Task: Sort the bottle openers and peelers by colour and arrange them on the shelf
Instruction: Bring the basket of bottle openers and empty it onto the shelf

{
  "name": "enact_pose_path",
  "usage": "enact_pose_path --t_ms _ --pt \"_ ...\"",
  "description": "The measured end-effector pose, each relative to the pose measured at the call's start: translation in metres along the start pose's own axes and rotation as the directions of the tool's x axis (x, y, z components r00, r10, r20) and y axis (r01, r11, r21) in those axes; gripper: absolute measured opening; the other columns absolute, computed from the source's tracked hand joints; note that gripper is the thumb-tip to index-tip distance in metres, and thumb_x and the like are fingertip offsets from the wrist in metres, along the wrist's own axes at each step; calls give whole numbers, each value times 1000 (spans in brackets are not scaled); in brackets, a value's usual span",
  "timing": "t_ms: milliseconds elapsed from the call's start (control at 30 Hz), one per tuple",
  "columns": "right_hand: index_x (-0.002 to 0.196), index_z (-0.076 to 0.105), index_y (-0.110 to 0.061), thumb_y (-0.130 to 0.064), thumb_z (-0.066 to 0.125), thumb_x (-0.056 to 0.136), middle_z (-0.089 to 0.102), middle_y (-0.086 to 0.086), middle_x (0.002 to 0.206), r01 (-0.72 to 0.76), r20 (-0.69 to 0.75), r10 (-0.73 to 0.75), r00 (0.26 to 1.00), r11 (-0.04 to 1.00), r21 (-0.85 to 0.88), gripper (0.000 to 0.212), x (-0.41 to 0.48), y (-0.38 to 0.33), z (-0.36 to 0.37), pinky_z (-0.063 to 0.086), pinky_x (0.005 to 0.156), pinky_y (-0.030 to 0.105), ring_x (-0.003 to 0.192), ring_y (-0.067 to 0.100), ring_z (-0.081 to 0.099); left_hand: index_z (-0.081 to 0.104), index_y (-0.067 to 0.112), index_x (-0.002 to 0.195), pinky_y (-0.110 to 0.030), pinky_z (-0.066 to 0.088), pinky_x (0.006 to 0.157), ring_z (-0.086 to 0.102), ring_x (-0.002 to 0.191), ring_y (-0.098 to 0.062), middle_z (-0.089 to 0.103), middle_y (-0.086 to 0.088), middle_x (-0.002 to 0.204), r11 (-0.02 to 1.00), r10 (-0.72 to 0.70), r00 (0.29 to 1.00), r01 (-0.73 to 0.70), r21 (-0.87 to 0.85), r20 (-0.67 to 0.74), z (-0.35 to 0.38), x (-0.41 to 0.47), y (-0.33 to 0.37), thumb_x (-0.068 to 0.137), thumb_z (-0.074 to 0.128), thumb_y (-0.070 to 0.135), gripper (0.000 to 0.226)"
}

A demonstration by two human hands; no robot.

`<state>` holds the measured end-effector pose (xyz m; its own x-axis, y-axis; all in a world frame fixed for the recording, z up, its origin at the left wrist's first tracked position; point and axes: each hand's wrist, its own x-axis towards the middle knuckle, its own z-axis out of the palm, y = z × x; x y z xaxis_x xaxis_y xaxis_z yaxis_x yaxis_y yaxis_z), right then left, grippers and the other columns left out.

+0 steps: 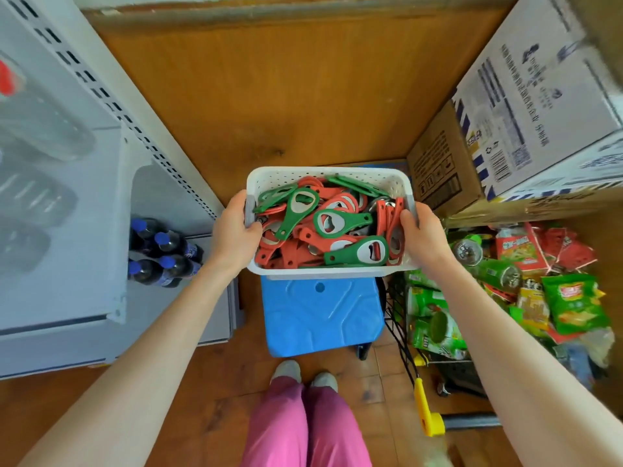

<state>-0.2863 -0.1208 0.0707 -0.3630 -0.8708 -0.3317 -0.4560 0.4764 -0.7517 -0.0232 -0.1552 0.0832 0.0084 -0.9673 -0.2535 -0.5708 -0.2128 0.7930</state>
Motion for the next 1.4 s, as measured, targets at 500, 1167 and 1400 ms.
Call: enact_pose_path --t_ms 500,1167,1400 --pt "93 50 -8 -22 38 97 53 7 80 173 -124 -182 975 981 -86 19 -142 -158 -144 34 59 29 68 19 46 54 8 109 -48 53 71 61 88 -31 63 -12 96 963 256 952 -266 -34 -168 -135 -141 162 80 49 -5 32" --pt "114 54 -6 -14 38 96 58 14 93 584 112 -573 812 803 -117 25 -364 -240 -144 42 70 32 79 20 52 53 13 75 -30 29 58 41 59 -23 51 -14 67 977 115 868 -187 -102 -482 -257 -407 137 75 51 -5 18" --pt "112 53 -9 -16 38 97 58 1 83 689 292 -654 698 724 -23 23 -433 -308 -51 45 70 30 76 17 55 60 26 102 -48 53 73 63 79 -34 67 -12 83 980 27 780 -144 -136 -625 -352 -481 71 72 52 0 40"
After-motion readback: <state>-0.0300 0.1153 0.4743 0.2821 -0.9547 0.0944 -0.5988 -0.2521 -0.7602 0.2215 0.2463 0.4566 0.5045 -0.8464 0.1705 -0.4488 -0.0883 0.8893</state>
